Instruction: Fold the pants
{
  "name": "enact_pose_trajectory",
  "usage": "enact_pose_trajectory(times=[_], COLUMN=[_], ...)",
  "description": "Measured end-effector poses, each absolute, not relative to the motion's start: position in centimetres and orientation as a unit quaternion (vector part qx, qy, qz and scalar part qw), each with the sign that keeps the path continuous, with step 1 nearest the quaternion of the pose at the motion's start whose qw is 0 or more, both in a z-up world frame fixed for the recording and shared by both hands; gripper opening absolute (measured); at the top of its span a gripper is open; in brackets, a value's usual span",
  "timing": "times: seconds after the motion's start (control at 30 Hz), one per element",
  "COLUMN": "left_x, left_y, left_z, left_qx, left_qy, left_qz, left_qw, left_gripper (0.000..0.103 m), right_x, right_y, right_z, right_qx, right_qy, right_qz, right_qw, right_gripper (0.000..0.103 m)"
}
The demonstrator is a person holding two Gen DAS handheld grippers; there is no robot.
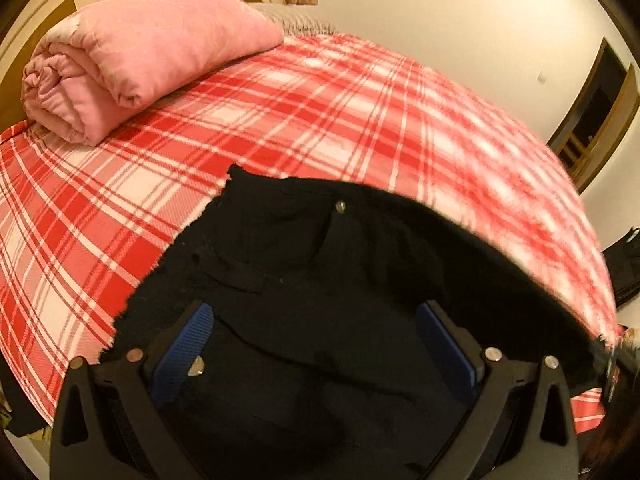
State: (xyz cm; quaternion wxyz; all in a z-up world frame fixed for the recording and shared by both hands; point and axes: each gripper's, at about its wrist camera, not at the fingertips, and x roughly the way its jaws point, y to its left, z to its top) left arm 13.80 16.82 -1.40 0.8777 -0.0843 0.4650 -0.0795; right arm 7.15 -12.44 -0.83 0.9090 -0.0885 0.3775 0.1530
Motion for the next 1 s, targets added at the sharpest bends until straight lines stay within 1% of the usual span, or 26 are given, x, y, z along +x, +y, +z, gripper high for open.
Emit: enact_pose_trajectory(times=[0.1,0.23,0.33,0.5,0.77,1.0], left_x=[13.8,13.8,14.0,14.8,15.9,18.3], left_y=[17.1,17.1,17.2,17.0,15.8,14.9], left_z=[-0.4,-0.6,-1.8,-3.2,-1.0,-3.2], left_qx=[-0.097,-0.120,-0.139,-0.176,-0.113,-0.110], left_qy=[0.463,0.471,0.487,0.518,0.504,0.553], left_qz=[-0.088,-0.106,-0.103,-0.103,-0.077,-0.064], left_qw=[0.877,0.868,0.856,0.830,0.853,0.823], left_gripper=[0.103,0.103,0.103,0.103,0.103,0.103], right_x=[2.9,-0.8,-1.8,-2.1,-2.7,-3.8], right_y=[-10.3,-7.8,-6.8,-6.9,-5.7,-3.8], right_z=[-2.3,-5.8,-7.9,-8.0,-8.7,-10.1], right_qx=[-0.086,-0.083,-0.090,-0.095,-0.134,-0.229], right_qy=[0.380,0.393,0.397,0.385,0.382,0.360], right_qz=[0.172,0.184,0.168,0.159,0.158,0.148], right_qw=[0.905,0.897,0.898,0.904,0.901,0.892], right_gripper=[0.005,0.005,0.005,0.005,0.005,0.005])
